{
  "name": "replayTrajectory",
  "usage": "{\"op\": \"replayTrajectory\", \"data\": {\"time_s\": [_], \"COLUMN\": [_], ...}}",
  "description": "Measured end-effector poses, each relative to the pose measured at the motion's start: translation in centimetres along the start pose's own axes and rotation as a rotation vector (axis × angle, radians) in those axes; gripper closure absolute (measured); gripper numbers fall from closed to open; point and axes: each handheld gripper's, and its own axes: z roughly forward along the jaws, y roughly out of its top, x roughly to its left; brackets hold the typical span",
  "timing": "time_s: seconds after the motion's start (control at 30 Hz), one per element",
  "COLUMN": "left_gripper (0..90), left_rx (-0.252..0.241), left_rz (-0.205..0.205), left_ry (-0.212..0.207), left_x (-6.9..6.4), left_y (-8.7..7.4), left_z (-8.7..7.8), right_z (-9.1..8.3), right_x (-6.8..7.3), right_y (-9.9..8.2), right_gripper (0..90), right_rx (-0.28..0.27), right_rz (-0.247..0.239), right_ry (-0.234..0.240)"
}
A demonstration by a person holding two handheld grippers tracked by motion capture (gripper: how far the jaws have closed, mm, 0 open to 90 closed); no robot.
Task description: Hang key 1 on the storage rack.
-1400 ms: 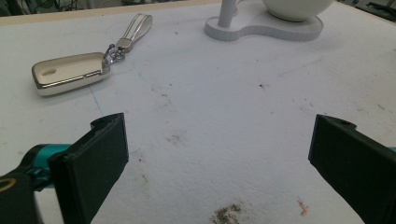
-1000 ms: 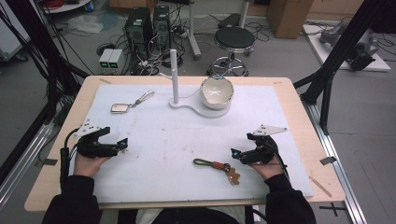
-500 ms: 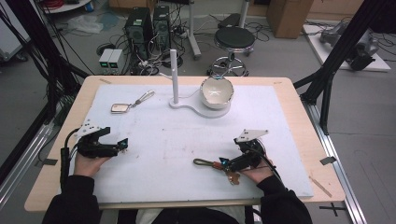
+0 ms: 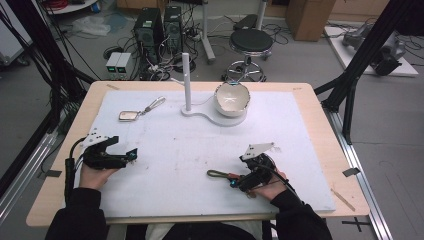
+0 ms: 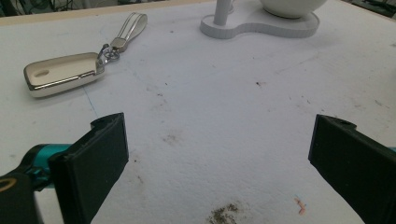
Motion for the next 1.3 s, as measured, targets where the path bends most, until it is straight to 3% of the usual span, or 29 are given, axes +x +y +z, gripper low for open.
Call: {"op": "replayTrajectory", "data": {"time_s": [0.03,0.4,0.57,0.63,0.87,1.1,1.3], "left_gripper": [5.3,5.3,5.3,5.3,5.3,5.3,5.3], "left_rx": [0.000,-0.003,-0.005,-0.007,-0.009,-0.009,-0.005], "left_rz": [0.004,0.011,0.014,0.012,0.011,0.012,0.012], "left_ry": [0.003,0.002,-0.002,0.000,-0.002,-0.003,0.002], "left_x": [0.0,0.0,0.0,0.0,0.0,0.0,-0.1], "left_y": [0.0,0.0,0.0,0.0,0.0,0.0,0.0], "left_z": [0.0,0.1,0.0,0.1,0.1,0.0,0.0], "right_z": [-0.1,0.3,0.4,0.4,0.2,0.1,-0.7], "right_x": [0.0,0.5,0.8,0.9,1.2,1.0,0.5], "right_y": [0.0,0.0,0.0,0.0,0.1,0.2,0.5], "right_gripper": [20.2,42.2,55.7,66.7,72.4,73.0,73.2], "right_rx": [0.002,0.057,0.076,0.086,0.089,0.081,0.016], "right_rz": [-0.006,-0.040,-0.061,-0.076,-0.109,-0.075,-0.035], "right_ry": [0.016,0.094,0.085,0.079,0.056,0.046,0.053]}}
